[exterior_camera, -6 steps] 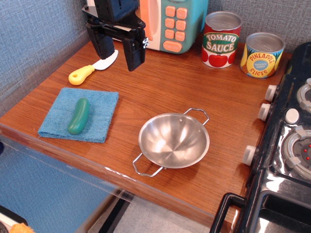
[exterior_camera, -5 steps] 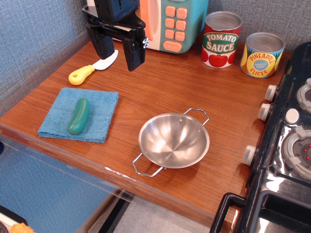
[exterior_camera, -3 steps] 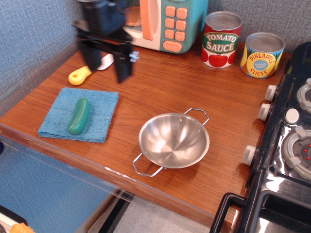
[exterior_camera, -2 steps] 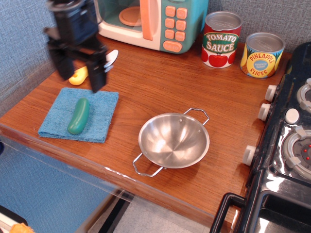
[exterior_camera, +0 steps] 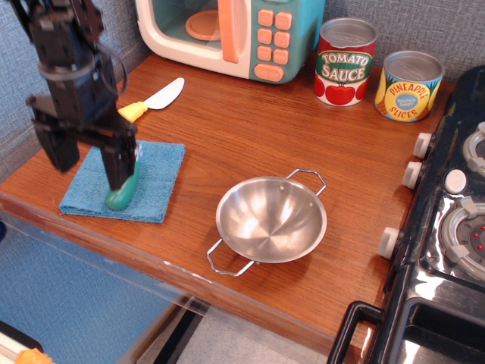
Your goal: Put the green sausage in the pot
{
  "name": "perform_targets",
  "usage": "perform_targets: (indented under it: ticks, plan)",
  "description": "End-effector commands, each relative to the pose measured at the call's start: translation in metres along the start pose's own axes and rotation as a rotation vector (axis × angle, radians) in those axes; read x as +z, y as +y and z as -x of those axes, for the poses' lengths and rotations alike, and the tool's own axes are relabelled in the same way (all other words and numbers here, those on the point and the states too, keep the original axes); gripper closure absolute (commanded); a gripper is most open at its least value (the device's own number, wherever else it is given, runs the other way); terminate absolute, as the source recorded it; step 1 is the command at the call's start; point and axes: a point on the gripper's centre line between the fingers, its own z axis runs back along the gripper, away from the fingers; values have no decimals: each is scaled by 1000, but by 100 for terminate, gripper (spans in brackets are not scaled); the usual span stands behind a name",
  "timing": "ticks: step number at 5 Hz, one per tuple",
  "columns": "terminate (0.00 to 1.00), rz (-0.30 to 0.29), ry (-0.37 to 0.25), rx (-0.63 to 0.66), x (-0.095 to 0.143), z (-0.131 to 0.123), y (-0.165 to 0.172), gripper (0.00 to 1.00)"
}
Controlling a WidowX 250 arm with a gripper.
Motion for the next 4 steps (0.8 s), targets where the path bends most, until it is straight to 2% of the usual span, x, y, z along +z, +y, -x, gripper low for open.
perform_targets:
  ticks: [1, 3, 4]
  plan:
    - [0, -14, 2, 57, -19, -19, -1, 0]
    - [0, -54, 46, 61, -32, -30, 1, 0]
    - [0, -58, 60, 66, -35, -30, 0, 100]
